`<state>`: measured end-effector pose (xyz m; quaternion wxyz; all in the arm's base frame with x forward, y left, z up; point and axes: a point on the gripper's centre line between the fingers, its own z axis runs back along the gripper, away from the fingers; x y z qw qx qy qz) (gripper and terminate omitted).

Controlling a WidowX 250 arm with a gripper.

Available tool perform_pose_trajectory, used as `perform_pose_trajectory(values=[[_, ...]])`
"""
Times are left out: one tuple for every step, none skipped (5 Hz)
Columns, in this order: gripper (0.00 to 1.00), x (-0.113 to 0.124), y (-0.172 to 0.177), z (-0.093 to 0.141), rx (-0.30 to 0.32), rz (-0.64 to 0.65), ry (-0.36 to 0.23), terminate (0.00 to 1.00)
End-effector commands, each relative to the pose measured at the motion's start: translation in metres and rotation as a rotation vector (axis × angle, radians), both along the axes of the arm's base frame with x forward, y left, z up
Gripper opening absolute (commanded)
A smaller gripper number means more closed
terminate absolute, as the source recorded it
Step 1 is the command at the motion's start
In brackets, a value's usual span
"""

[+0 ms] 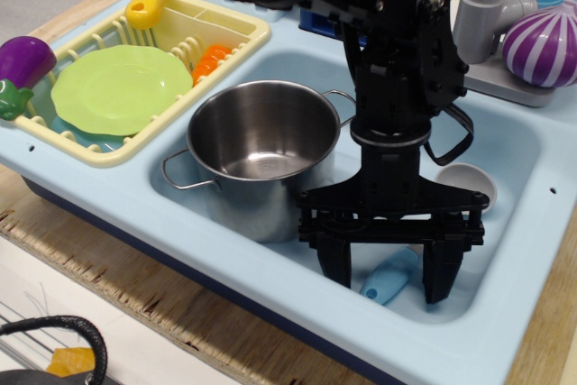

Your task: Put spoon in pot

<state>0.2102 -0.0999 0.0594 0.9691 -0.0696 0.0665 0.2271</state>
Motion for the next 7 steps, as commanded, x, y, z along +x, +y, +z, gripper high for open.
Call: perform_pose_trajectory(values=[[0.00,0.006,0.000,-0.007,0.010,0.012,0.020,0.00],[0.00,0.010,-0.002,-0.008,0.009,0.003,0.037,0.00],[0.00,0.010,-0.003,-0.006,0.008,-0.009,0.044,0.00],[0.00,0.010,-0.008,0.007,0.025,-0.035,0.054,0.00],[0.00,0.019,-0.011,0.022,0.048,-0.076,0.040,0.00],[0.00,0.028,-0.017,0.045,0.058,-0.145,-0.004,0.00],[0.00,0.030,-0.017,0.062,0.067,-0.121,-0.023,0.00]])
